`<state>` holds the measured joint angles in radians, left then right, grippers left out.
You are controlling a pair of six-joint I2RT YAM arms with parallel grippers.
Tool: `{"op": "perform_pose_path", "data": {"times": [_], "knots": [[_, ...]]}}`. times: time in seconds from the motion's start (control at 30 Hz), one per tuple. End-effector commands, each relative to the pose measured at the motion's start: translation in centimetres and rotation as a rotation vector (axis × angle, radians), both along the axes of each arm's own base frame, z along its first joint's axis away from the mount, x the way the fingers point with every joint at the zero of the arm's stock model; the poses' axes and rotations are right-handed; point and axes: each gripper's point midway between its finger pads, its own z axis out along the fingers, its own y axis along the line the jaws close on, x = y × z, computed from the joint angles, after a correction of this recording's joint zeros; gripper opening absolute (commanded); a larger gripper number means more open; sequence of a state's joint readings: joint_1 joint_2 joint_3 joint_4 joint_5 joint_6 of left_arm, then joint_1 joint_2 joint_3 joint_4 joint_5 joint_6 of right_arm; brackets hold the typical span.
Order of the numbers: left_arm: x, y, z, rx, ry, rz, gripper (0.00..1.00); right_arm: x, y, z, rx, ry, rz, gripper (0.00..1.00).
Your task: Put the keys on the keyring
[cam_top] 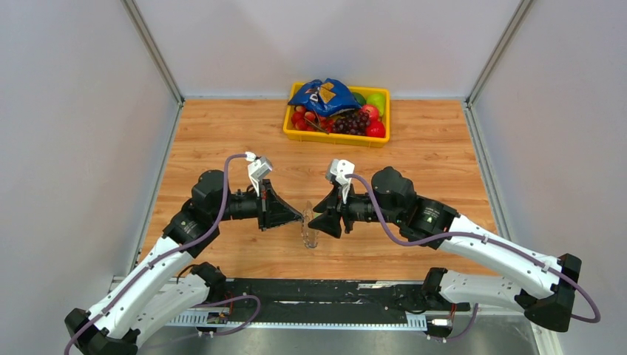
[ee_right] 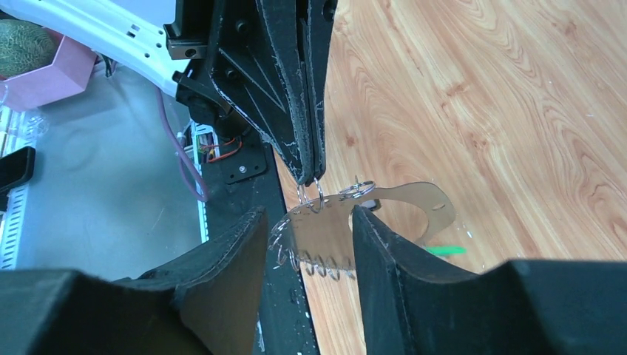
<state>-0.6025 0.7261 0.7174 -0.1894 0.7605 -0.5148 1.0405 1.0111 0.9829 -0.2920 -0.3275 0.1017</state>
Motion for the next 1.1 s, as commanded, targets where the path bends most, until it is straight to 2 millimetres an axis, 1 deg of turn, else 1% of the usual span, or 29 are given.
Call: {"op": "perform_pose_path", "data": {"times": [0.0, 0.1, 0.23, 0.33, 0.43, 0.6, 0.7, 0.77, 0.93, 1.03, 1.07], "knots": [[-1.4, -0.1, 4.1, -0.089, -0.098, -0.075, 0.00, -1.1, 0.2, 3.5, 0.085, -0.040, 0.054, 0.48], [-1.7, -0.2, 4.4, -0.102, -0.095, -0.090, 0.00, -1.4, 0.4, 3.6, 0.088, -0.033, 0.069, 0.47], [-1.8, -0.2, 5.0, -0.120, -0.078, -0.087, 0.00, -2.1, 0.2, 4.4, 0.105, -0.055, 0.085, 0.47], [-1.8, -0.3, 5.6, -0.146, -0.033, -0.076, 0.00, -1.9, -0.4, 4.9, 0.104, -0.110, 0.063, 0.48], [-1.7, -0.4, 6.0, -0.160, 0.017, -0.055, 0.00, -1.2, -1.3, 5.6, 0.098, -0.183, 0.024, 0.49], [-1.6, -0.5, 6.3, -0.177, 0.114, -0.029, 0.00, 0.6, -3.2, 6.5, 0.071, -0.358, -0.061, 0.50], [-1.6, -0.6, 6.8, -0.201, 0.141, -0.030, 0.00, 1.3, -3.6, 6.9, 0.056, -0.460, -0.071, 0.50], [-1.6, -0.7, 7.0, -0.206, 0.163, -0.034, 0.00, 1.5, -3.7, 6.4, 0.020, -0.547, -0.058, 0.52], [-1.8, -1.0, 6.8, -0.202, 0.213, -0.059, 0.00, 1.3, -3.8, 5.5, -0.080, -0.851, -0.026, 0.57], [-1.9, -1.0, 6.4, -0.189, 0.255, -0.060, 0.00, 1.5, -4.0, 5.0, -0.151, -1.021, -0.025, 0.57], [-2.0, -1.0, 6.2, -0.181, 0.271, -0.057, 0.00, 1.5, -4.0, 4.4, -0.182, -1.063, -0.021, 0.57]]}}
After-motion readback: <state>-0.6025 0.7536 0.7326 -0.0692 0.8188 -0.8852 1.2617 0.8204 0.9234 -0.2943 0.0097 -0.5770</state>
